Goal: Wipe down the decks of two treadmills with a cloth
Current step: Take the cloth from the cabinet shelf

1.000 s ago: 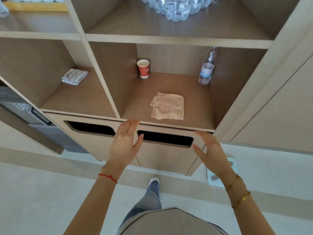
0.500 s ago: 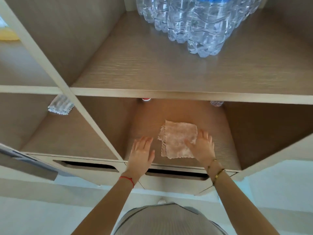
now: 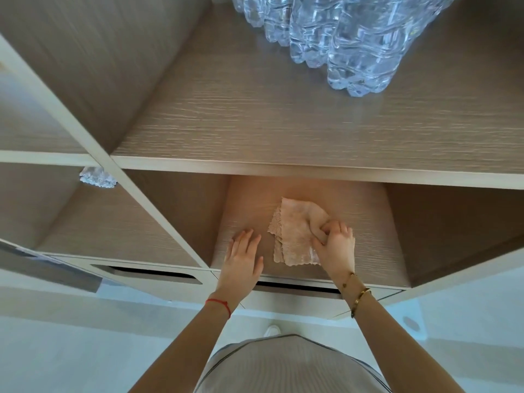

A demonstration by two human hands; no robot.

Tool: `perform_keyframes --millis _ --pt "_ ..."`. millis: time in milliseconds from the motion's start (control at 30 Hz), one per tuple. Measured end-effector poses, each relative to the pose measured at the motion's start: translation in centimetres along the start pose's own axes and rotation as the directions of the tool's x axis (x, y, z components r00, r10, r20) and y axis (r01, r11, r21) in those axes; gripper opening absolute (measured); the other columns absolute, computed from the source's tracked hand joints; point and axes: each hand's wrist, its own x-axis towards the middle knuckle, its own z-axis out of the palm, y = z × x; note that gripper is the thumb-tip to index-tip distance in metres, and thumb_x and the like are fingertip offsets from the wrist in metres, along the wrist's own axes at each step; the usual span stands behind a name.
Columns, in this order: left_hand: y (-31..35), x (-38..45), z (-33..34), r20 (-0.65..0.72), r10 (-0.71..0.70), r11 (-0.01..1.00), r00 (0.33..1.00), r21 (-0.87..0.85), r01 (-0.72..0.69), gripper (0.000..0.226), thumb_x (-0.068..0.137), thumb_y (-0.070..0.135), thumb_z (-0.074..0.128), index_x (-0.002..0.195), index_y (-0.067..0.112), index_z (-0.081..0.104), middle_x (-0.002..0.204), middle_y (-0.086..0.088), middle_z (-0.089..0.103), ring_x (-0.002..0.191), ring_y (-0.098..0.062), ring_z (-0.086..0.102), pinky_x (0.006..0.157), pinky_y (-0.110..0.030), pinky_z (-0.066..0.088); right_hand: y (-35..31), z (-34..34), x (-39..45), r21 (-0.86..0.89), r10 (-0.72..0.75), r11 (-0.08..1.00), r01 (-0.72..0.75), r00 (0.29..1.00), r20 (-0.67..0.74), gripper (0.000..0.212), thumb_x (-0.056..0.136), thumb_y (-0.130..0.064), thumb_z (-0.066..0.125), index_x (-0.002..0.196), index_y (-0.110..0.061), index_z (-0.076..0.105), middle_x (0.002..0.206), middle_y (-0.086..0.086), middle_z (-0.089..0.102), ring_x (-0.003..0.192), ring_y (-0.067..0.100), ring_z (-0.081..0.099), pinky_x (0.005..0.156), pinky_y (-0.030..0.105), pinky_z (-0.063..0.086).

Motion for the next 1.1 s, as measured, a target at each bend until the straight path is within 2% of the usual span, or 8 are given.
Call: perform_keyframes --millis 67,133,233,400,633,800,1000,1100 --pt "0.3 -0.1 -0.1 -0.003 0.008 1.0 1.0 0.011 -0.008 0.052 0.103 0.029 0.04 0.153 0.016 0.031 0.162 -0.004 0.021 0.151 -0.02 0.011 0.122 -0.034 0.0 -0.1 -0.6 0.0 0.158 0.013 0.987 -0.022 0.998 0.056 0.019 0.085 -0.01 0.068 0.095 -0.008 0.052 0.086 0.004 0.063 0.077 0.022 0.06 0.063 0.019 0.05" --pt "0.7 -0.3 -0.1 -0.002 0.006 1.0 1.0 -0.008 -0.006 0.052 0.102 0.027 0.042 0.152 0.015 0.033 0.16 -0.005 0.024 0.15 -0.02 0.014 0.123 -0.035 0.002 0.0 -1.3 -0.3 0.239 0.019 0.97 -0.032 0.998 0.053 0.017 0.084 -0.006 0.064 0.091 -0.011 0.049 0.072 -0.003 0.058 0.06 0.015 0.056 0.05 0.01 0.044" --pt "1.8 -0.9 -0.3 -0.005 0.004 0.999 1.0 -0.052 -0.004 0.05 0.102 0.027 0.044 0.15 0.016 0.036 0.157 -0.002 0.03 0.147 -0.02 0.019 0.122 -0.036 0.01 0.1 -2.5 -1.2 0.373 0.059 0.926 -0.062 0.998 0.019 0.016 0.082 -0.004 0.063 0.091 -0.008 0.049 0.07 0.001 0.056 0.056 0.008 0.049 0.049 0.007 0.04" --pt "3.9 -1.8 -1.1 -0.071 0.065 0.994 0.995 -0.081 -0.071 0.047 0.099 0.022 0.051 0.145 0.013 0.045 0.146 -0.005 0.046 0.14 -0.024 0.034 0.117 -0.039 0.028 1.0 -5.0 -3.6 0.494 0.08 0.867 -0.07 0.997 0.001 0.023 0.085 -0.005 0.064 0.097 -0.013 0.046 0.082 -0.002 0.063 0.066 -0.007 0.058 0.058 0.004 0.043" --pt "6.4 -4.2 -1.6 -0.112 0.151 0.981 0.982 -0.106 -0.162 0.045 0.098 0.02 0.054 0.142 0.011 0.049 0.141 -0.006 0.051 0.136 -0.024 0.04 0.116 -0.038 0.032 3.9 -7.7 -7.5 0.521 0.158 0.846 -0.118 0.987 -0.034 0.038 0.086 -0.013 0.068 0.109 -0.025 0.041 0.088 -0.014 0.058 0.075 -0.019 0.056 0.056 0.0 0.042" --pt "7.8 -5.5 -2.1 -0.122 0.229 0.96 0.966 -0.138 -0.245 0.041 0.096 0.014 0.057 0.136 0.007 0.054 0.135 -0.008 0.055 0.127 -0.028 0.048 0.11 -0.043 0.038 5.1 -9.6 -10.8 0.554 0.22 0.823 -0.124 0.969 -0.111 0.039 0.085 -0.014 0.069 0.112 -0.027 0.043 0.085 -0.017 0.059 0.076 -0.013 0.059 0.058 0.005 0.046" --pt "8.6 -6.9 -2.2 -0.057 0.371 0.908 0.927 -0.186 -0.375 0.036 0.096 0.013 0.057 0.133 0.011 0.058 0.128 -0.002 0.059 0.118 -0.021 0.054 0.103 -0.036 0.043 5.7 -10.7 -16.2 0.585 0.369 0.781 -0.217 0.917 -0.152 0.036 0.084 -0.015 0.068 0.11 -0.028 0.045 0.063 -0.014 0.064 0.054 0.002 0.06 0.047 0.019 0.047" --pt "8.8 -7.9 -2.3 -0.001 0.473 0.863 0.881 -0.203 -0.464 0.034 0.096 0.014 0.058 0.131 0.013 0.06 0.128 0.001 0.061 0.117 -0.018 0.056 0.102 -0.032 0.043 5.6 -10.6 -20.1 0.637 0.463 0.728 -0.253 0.867 -0.186 0.035 0.086 -0.01 0.066 0.109 -0.025 0.045 0.066 -0.01 0.066 0.054 0.008 0.06 0.044 0.022 0.048"
